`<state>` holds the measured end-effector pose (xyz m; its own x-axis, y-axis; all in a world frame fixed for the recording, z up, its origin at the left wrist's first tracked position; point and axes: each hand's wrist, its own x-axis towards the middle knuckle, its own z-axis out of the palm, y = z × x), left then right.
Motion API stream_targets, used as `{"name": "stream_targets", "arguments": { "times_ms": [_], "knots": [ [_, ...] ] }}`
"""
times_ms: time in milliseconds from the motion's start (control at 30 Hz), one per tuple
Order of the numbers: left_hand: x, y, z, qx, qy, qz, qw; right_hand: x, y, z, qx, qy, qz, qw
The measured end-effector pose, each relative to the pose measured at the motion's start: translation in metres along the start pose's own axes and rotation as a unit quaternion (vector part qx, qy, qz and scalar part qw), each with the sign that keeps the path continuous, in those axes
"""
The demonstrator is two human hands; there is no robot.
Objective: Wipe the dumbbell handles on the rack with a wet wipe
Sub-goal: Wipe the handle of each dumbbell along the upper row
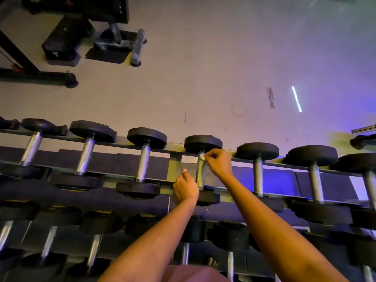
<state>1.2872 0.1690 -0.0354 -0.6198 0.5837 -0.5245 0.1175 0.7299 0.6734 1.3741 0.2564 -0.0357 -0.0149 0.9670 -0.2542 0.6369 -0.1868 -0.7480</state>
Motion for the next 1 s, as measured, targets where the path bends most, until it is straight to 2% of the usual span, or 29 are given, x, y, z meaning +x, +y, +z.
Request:
{"name": "stream_targets", "arguments": {
  "times_ms": [367,433,533,633,800,1000],
  "knots": [
    [0.002,-0.002,0.001,-0.004,0.006,0.001,1.000,-0.055,0.023,-0.001,-0.091,-0.137,-0.022,0.986],
    [0.002,-0.003,0.002,-0.017,0.004,-0.003,1.000,-0.053,0.022,-0.004,-0.043,-0.127,0.010,0.991],
    [0.004,-0.004,0.003,-0.024,0.002,-0.012,1.000,-0.036,0.017,-0.007,0.070,-0.023,0.055,0.996],
    [0.005,-0.004,0.003,-0.027,0.003,-0.020,0.999,-0.015,0.005,-0.004,0.095,0.037,0.052,0.993],
    [0.005,-0.004,0.003,-0.027,0.001,-0.028,0.999,-0.003,-0.007,0.007,0.016,0.019,0.014,1.000],
    [0.004,-0.002,0.000,-0.010,0.007,-0.031,0.999,-0.046,0.018,0.011,-0.039,-0.041,0.070,0.996]
  ]
}}
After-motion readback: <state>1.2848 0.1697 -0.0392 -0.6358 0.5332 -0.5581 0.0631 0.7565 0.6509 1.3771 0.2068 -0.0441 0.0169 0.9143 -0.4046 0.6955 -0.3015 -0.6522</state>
